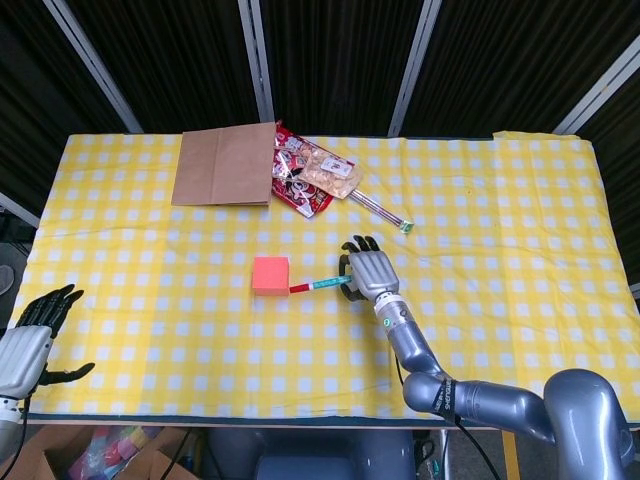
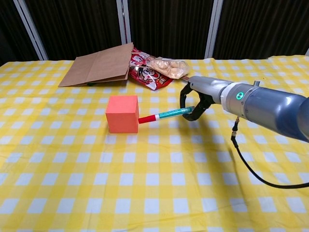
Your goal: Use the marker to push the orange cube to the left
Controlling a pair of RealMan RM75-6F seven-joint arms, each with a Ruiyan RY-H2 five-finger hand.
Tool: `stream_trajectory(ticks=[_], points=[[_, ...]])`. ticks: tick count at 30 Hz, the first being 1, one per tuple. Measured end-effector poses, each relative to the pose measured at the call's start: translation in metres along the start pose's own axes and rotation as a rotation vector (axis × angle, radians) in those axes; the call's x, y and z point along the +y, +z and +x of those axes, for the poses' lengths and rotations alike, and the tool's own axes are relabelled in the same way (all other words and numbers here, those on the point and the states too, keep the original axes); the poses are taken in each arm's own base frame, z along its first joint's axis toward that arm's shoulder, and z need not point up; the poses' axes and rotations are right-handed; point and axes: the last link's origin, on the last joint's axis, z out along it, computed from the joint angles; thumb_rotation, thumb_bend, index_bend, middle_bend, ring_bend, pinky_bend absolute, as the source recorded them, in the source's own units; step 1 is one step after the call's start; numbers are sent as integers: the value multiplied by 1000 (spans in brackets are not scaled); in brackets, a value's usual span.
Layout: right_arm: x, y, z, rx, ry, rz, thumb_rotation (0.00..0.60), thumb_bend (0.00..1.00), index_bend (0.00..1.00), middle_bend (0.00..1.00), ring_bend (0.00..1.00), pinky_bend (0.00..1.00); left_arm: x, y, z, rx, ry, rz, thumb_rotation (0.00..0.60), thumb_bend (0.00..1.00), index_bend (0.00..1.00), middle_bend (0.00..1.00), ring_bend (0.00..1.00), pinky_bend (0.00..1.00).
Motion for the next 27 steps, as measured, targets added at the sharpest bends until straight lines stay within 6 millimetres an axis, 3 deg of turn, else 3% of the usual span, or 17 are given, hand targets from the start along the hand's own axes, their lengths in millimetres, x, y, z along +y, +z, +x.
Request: stream_trajectory(ticks=[14, 27], points=[[33, 5, 8, 39, -25, -154, 600, 516, 648, 205, 0, 0, 1, 0, 0, -4, -3, -2, 600, 0, 0, 0, 0, 49], [8, 5, 1, 12, 57, -162, 600, 519, 648, 205, 0, 0, 1, 0, 0, -4, -11, -1, 600, 0, 0, 0, 0, 50]])
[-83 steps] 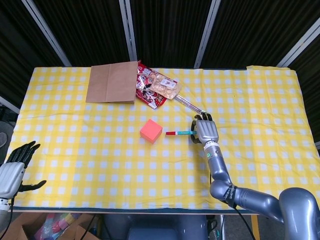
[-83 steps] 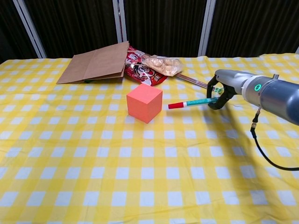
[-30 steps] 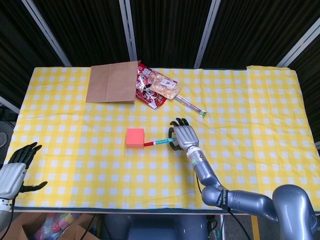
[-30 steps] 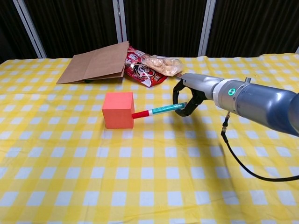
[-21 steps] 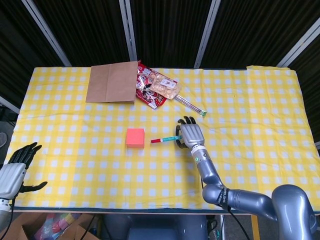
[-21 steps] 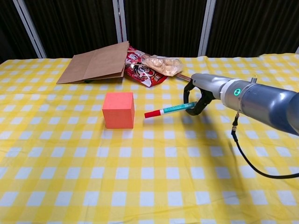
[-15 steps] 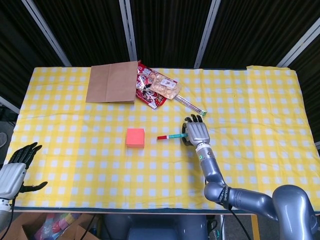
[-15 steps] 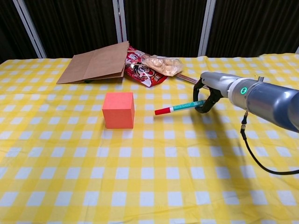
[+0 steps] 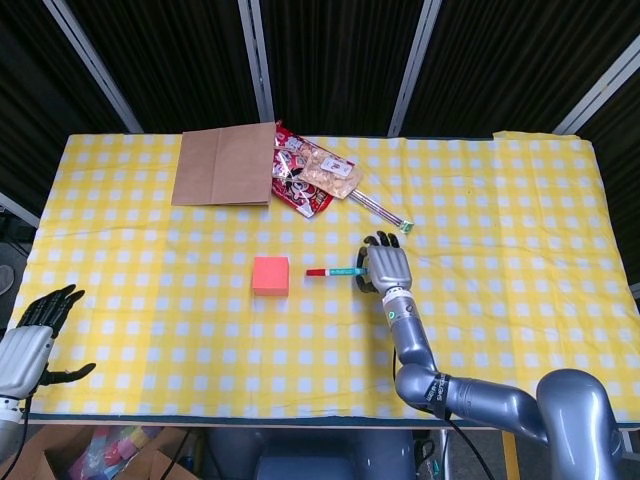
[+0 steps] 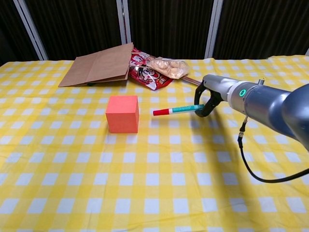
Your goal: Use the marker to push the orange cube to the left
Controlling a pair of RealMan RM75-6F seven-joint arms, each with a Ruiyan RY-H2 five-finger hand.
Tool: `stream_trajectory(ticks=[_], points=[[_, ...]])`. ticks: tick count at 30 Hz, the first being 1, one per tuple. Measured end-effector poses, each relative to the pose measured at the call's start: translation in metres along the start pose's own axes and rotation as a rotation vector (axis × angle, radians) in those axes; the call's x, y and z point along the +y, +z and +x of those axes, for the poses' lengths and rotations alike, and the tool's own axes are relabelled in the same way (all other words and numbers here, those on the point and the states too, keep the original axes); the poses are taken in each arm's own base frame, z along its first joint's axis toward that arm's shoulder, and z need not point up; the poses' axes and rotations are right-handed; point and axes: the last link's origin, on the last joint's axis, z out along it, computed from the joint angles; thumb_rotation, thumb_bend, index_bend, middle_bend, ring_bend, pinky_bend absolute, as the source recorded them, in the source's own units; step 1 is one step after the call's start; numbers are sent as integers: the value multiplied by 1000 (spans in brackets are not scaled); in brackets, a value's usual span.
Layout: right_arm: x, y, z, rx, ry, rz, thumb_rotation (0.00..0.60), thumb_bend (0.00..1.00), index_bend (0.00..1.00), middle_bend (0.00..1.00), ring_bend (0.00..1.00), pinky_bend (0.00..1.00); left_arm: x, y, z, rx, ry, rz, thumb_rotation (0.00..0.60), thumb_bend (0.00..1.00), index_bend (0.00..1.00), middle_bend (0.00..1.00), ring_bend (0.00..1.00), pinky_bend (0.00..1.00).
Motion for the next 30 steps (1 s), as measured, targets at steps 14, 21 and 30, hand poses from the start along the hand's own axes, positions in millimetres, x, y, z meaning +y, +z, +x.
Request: stream_trajectory(ticks=[14, 21, 30], points=[[-42, 1, -22, -50, 84, 40, 600, 523, 648, 205, 0, 0, 2, -1, 0, -6, -13, -8, 600, 0, 0, 0, 0, 49], [-57, -1, -26, -45, 105, 71, 600, 523, 648, 205, 0, 0, 2, 0, 0, -8, -18, -10, 600, 0, 0, 0, 0, 49], [-70, -5, -31, -53, 119, 94, 600, 523, 648, 206, 0, 0, 2, -1, 0, -9, -19, -12, 600, 0, 0, 0, 0, 49]])
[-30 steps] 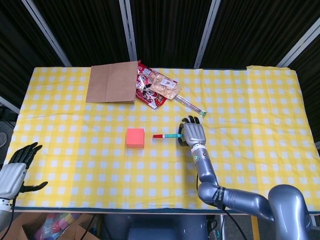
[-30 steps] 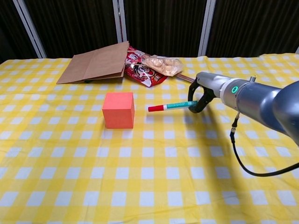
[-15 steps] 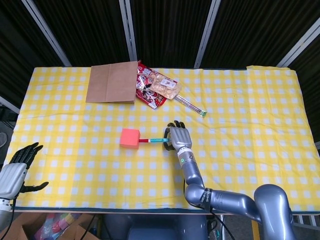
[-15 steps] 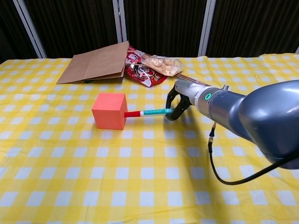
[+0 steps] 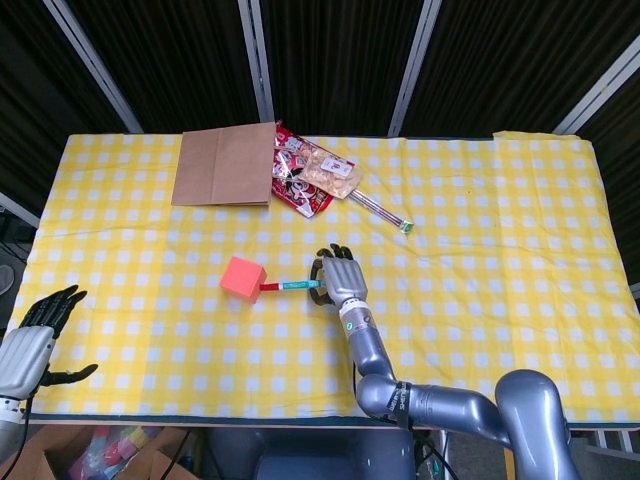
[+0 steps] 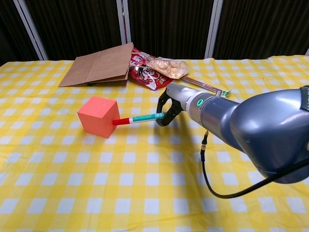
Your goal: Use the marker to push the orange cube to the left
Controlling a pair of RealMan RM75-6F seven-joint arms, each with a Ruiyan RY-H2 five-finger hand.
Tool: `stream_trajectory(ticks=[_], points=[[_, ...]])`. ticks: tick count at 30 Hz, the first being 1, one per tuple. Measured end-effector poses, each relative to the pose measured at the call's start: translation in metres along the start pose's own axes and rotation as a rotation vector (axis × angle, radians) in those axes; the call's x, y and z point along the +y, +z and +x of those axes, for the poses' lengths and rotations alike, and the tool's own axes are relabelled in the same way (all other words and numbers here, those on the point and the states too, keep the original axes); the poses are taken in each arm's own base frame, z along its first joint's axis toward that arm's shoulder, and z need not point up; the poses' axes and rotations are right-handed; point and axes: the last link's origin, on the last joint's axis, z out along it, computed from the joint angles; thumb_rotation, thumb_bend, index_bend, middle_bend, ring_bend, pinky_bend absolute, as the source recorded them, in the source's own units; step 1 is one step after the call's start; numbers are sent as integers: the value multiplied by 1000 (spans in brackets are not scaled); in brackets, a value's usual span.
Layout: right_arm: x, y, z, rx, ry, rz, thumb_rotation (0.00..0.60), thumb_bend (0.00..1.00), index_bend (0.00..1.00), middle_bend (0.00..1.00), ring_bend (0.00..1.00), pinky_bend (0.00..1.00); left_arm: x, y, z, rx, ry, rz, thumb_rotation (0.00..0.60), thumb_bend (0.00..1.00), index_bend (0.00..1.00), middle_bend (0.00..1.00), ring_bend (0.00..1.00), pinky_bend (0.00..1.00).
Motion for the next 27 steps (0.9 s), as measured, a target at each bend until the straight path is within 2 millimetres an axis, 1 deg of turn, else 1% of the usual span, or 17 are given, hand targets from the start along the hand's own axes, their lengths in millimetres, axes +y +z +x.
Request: stream_trajectory(ticks=[5, 9, 12, 15, 18, 22, 27], points=[[-2, -1, -2, -4, -4, 1, 600, 524, 648, 205, 0, 0, 0, 0, 0, 1, 1, 0, 600, 0, 0, 0, 0, 49], [1, -3, -1, 1, -26, 1, 600, 524, 648, 205, 0, 0, -1, 0, 1, 2, 1, 3, 600, 0, 0, 0, 0, 49], [7, -5, 5, 23, -57, 0, 600, 524, 648, 205, 0, 0, -2, 0, 1, 4, 2, 3, 600, 0, 0, 0, 0, 49], [18, -12, 15, 39, -83, 0, 600, 523, 648, 205, 0, 0, -2, 0, 1, 3, 5, 0, 600, 0, 0, 0, 0, 49], [34, -22, 27, 56, -121, -2, 600, 524, 648, 205, 0, 0, -1, -1, 1, 3, 9, 0, 600, 0, 0, 0, 0, 49], [65, -39, 42, 78, -178, -22, 600, 523, 648, 205, 0, 0, -1, -1, 0, 3, 13, 0, 600, 0, 0, 0, 0, 49], [101, -56, 54, 89, -207, -67, 600, 524, 648, 205, 0, 0, 0, -1, -1, 5, 24, -5, 600, 0, 0, 0, 0, 49]])
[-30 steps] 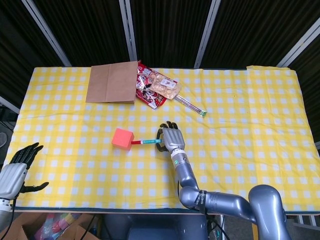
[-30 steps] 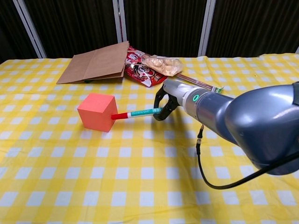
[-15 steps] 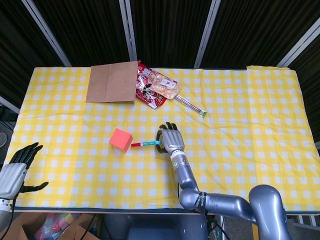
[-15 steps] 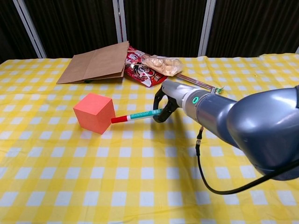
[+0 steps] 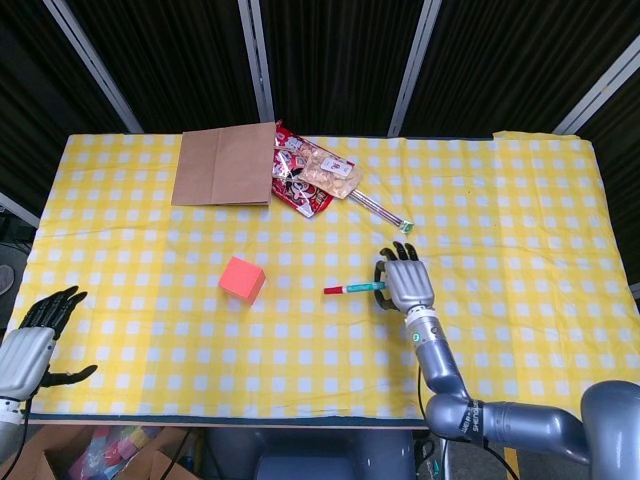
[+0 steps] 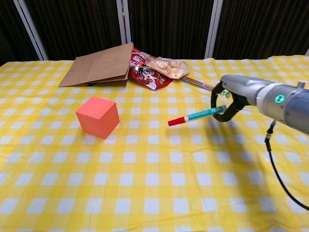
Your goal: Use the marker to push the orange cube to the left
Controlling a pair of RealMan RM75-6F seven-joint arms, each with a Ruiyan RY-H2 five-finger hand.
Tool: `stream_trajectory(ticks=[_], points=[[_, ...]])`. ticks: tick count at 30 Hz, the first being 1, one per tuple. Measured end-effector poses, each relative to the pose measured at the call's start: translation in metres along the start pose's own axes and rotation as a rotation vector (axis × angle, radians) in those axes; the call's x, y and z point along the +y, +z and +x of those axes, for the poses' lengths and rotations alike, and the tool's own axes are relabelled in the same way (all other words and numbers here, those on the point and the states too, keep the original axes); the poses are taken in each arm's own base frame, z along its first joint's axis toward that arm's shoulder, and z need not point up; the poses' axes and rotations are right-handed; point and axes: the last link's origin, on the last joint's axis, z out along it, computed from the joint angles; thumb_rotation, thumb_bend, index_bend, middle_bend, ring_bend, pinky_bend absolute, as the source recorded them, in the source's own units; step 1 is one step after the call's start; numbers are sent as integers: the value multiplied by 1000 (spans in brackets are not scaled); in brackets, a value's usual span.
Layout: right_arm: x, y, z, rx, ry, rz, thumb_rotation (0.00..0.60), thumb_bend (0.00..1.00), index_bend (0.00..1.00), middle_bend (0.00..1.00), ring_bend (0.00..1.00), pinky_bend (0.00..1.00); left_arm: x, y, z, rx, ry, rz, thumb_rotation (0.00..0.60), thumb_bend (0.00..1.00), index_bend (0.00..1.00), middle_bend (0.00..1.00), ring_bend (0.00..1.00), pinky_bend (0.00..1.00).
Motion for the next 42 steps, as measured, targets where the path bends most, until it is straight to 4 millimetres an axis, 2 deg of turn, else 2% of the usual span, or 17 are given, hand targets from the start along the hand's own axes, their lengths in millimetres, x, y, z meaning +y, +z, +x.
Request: stream_trajectory(ticks=[7, 14, 16, 19, 23, 25, 36, 42], points=[[44, -7, -4, 13, -49, -62, 600, 524, 648, 205, 0, 0, 2, -1, -3, 18, 23, -7, 600, 0, 0, 0, 0, 49], [66, -3, 0, 46, -98, -94, 600, 524, 643, 205, 0, 0, 2, -2, -3, 29, 25, -6, 600, 0, 0, 0, 0, 49], [69, -3, 2, 50, -99, -104, 600, 524, 582, 205, 0, 0, 2, -2, -3, 31, 26, -6, 600, 0, 0, 0, 0, 49], [73, -3, 4, 51, -111, -119, 600, 524, 439, 200, 0, 0, 1, -2, -2, 33, 27, -3, 600, 0, 0, 0, 0, 49], [78, -9, 4, 25, -157, -141, 600, 524, 231, 137, 0, 0, 1, -3, -2, 33, 27, -4, 600, 0, 0, 0, 0, 49], [79, -13, 4, 9, -177, -151, 600, 524, 180, 118, 0, 0, 1, -3, -2, 34, 27, -5, 600, 0, 0, 0, 0, 49], [84, -40, 16, 15, -151, -161, 600, 538, 129, 74, 0, 0, 0, -3, 0, 51, 26, -11, 600, 0, 0, 0, 0, 49], [102, -76, 28, 52, -128, -150, 600, 512, 10, 17, 0, 0, -1, -5, 3, 85, 32, -24, 600, 0, 0, 0, 0, 49]])
